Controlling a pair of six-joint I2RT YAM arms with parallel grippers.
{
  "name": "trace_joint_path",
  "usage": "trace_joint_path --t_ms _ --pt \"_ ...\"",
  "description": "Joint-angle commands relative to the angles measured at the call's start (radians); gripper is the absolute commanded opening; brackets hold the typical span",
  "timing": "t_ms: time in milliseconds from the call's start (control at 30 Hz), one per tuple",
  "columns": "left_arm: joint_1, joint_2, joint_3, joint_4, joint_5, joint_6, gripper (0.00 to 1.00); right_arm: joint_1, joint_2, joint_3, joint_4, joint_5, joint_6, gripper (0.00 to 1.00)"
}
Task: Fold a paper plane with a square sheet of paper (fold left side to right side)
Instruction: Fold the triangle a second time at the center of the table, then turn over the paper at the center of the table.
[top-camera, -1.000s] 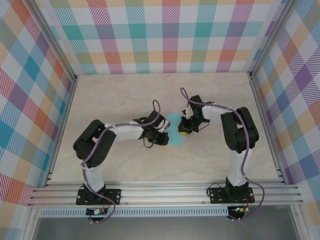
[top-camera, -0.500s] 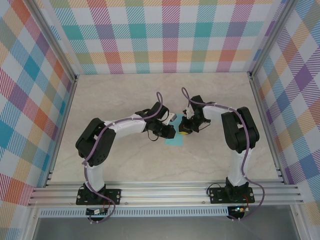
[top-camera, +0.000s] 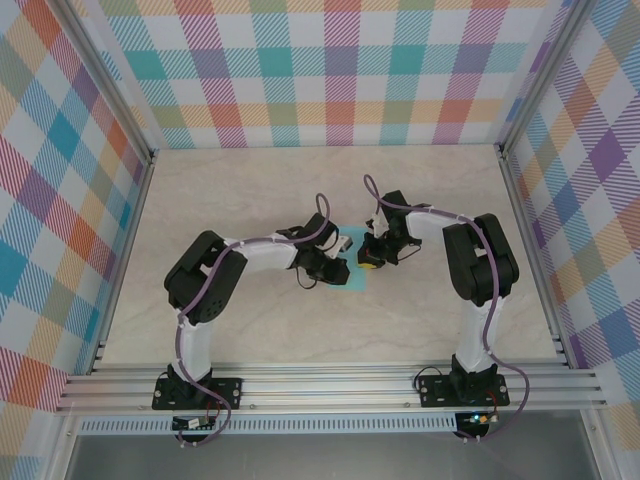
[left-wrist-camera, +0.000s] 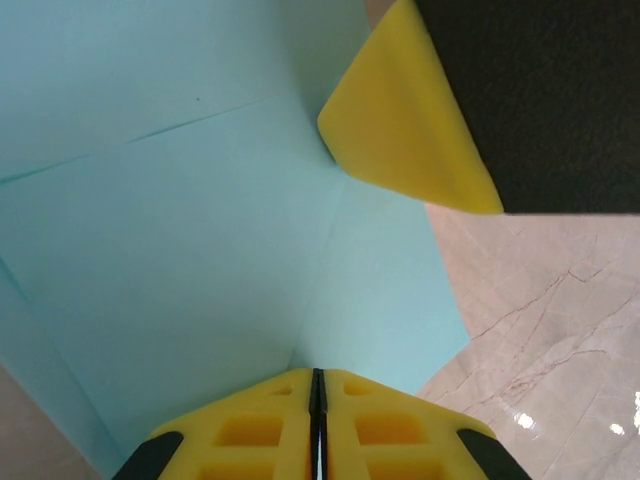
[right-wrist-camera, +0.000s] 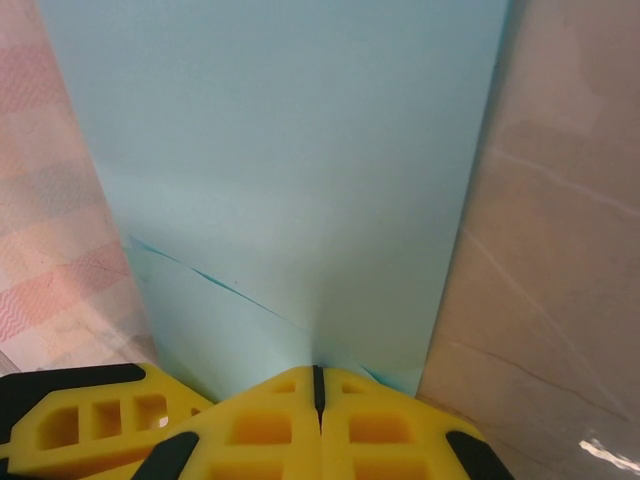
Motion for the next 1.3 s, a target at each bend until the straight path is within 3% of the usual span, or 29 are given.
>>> trace_joint_path --t_ms 0,367,633,800,1033,1267 --pt "0.013 -0.041 -0.09 -0.07 -0.028 0.003 0.09 -0.011 0.038 -0.024 -0.013 0.056 -0.019 0.0" --pt "0.02 -0.148 -0.282 -0.024 -0.027 -0.007 0.09 -0.01 0.053 -0.001 -0.028 0.042 -0.03 0.0" --pt "0.054 -0.242 -0.295 -0.007 -0.001 -0.023 0.09 -0.018 0.041 -0.01 0.059 -0.11 -0.009 0.03" --pt "0.088 -0.32 -0.285 0.02 -0.001 -0.054 0.15 -0.057 0.001 -0.031 0.167 -0.247 0.029 0.14" --pt "0.118 -0.306 -0.23 0.105 0.01 -0.115 0.37 -0.114 -0.146 -0.019 0.114 -0.216 -0.03 0.32" --pt "0.118 -0.15 -0.12 0.158 0.095 -0.134 0.47 -0.125 -0.234 -0.072 0.066 -0.156 -0.084 0.51"
